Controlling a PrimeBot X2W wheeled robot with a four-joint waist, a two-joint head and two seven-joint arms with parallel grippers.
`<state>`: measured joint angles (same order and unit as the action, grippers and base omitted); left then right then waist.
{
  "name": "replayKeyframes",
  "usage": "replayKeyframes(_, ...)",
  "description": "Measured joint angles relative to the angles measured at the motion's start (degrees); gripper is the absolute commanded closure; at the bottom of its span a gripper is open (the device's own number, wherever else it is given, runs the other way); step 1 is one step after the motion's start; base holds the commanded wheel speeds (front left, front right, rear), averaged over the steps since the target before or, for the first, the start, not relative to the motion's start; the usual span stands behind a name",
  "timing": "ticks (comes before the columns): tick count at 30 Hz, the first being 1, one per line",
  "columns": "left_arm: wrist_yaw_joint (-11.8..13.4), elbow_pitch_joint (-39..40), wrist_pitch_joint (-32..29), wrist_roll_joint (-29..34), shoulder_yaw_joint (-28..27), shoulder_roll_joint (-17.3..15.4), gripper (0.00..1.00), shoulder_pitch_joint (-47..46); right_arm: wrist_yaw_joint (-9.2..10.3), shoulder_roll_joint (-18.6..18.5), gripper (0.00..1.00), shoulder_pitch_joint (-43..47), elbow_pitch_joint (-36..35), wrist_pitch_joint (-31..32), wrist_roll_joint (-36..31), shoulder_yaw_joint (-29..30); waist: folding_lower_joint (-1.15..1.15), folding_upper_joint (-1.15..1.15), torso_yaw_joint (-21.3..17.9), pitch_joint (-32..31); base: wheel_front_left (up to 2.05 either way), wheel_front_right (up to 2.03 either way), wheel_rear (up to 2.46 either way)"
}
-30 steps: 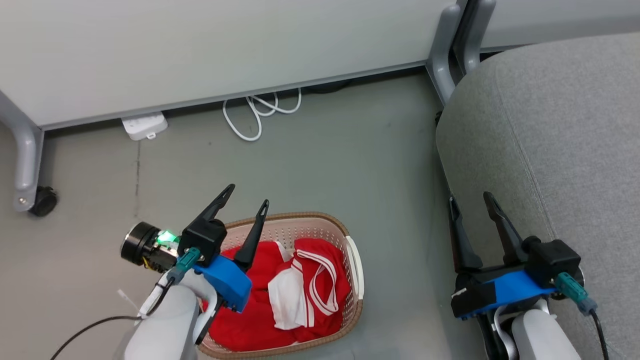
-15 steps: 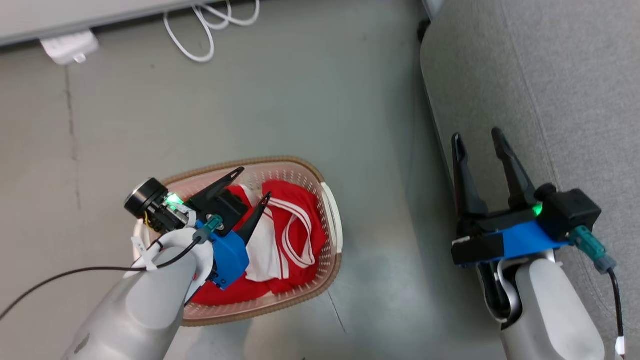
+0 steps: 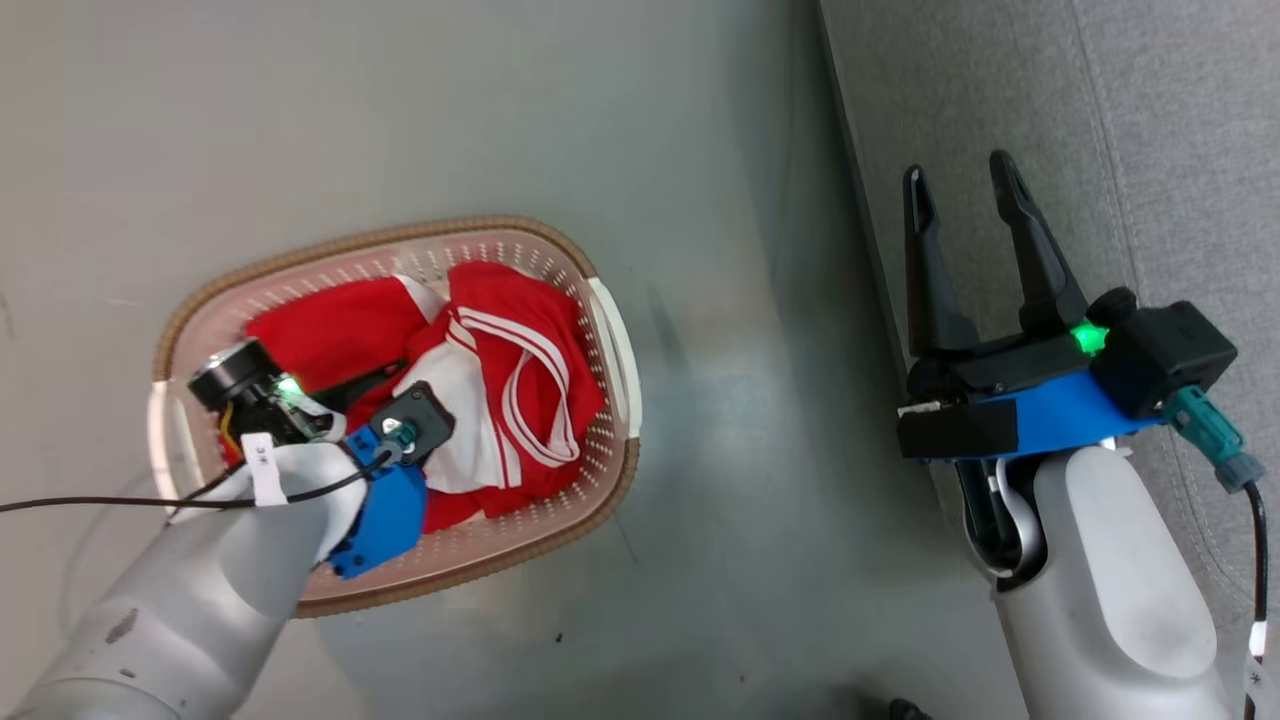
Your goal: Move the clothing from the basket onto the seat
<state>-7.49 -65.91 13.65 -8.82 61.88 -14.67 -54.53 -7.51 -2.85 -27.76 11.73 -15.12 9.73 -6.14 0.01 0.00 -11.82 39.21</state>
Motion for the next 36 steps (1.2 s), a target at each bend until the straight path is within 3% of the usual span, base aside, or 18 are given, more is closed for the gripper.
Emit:
replayKeyframes(6,0.00,-3.31,-2.87,-1.66,7.46,-1.19,0.00,-2.81,0.00,0.00,0.00,-1.63,-0.96,0.00,0.76,-0.21,0.00,0.00,-1.52,4.42,0.00,0.00,0.00)
replayKeyframes(11,0.00,-4.24,-5.31,-1.85,10.46,-2.13,0.00,-4.23,0.00,0.00,0.00,-2.92,-1.76,0.00,1.46,-0.80,0.00,0.00,-2.68,7.62,0.00,0.00,0.00)
replayKeyframes(19,0.00,-5.00,-10.12,-1.41,11.35,-3.88,0.00,-5.64,0.00,-0.01,0.00,-3.80,-2.74,0.00,2.29,-0.85,0.00,0.00,-4.57,11.51,0.00,0.00,0.00)
replayKeyframes(28,0.00,-5.59,-15.08,4.54,11.47,-4.66,0.00,-6.25,0.00,-0.01,0.00,-4.15,-3.71,0.00,2.94,-1.27,0.00,0.00,-5.91,14.85,0.00,0.00,0.00)
replayKeyframes(36,0.00,-6.43,-18.58,4.47,11.48,-4.97,0.00,-7.34,0.00,0.00,0.00,-4.31,-4.37,0.00,3.34,-1.36,-0.01,0.00,-6.85,16.52,0.00,0.00,0.00)
